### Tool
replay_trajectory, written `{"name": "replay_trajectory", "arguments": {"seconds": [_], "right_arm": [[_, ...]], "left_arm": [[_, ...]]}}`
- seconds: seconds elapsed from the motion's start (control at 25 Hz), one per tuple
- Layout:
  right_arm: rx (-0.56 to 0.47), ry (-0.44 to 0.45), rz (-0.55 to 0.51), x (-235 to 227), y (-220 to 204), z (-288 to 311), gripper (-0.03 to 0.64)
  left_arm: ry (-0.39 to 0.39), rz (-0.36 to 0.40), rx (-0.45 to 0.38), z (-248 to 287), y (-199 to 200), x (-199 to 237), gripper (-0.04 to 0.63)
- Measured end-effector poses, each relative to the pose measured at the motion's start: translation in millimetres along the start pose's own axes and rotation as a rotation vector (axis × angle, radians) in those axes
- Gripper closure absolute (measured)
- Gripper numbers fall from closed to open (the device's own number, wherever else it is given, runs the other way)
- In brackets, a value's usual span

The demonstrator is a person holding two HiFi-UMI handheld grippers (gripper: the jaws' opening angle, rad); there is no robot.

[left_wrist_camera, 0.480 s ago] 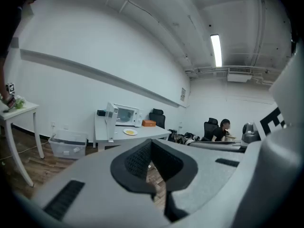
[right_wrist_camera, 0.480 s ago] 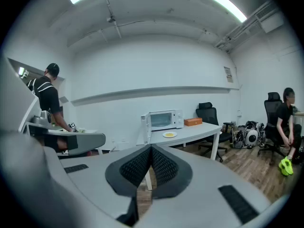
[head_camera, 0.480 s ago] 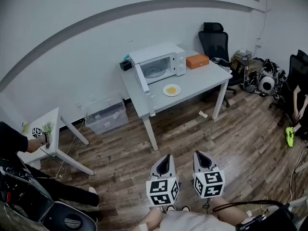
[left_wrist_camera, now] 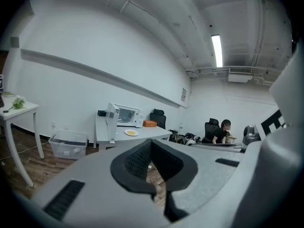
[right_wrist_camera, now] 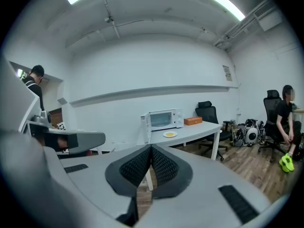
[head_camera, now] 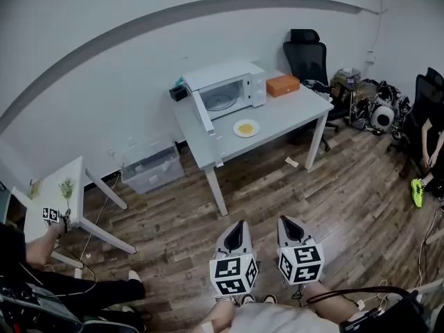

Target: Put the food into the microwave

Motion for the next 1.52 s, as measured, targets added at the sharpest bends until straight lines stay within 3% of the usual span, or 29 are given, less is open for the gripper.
{"name": "replay_trajectory", "arguments": {"seconds": [0.88, 1.52], "right_arm": [[0.054, -0.119, 0.064, 8, -17, 22, 0.6], [0.071, -0.136, 0.077, -16, -20, 59, 0.6]], "left_arm": [[-0.06, 0.027, 0.052, 15, -1, 36, 0.594], [-0.059, 0.032, 0.072, 58, -2, 49, 0.594]]}}
Point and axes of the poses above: the fingertips, and each gripper's own axes: z forward along the fingers, x to its left, y out of its top, the point moved 4 cm from there along -z, backward along the fingers, and after that the axes turned 5 degrees about -z, right-handed, at the moved point
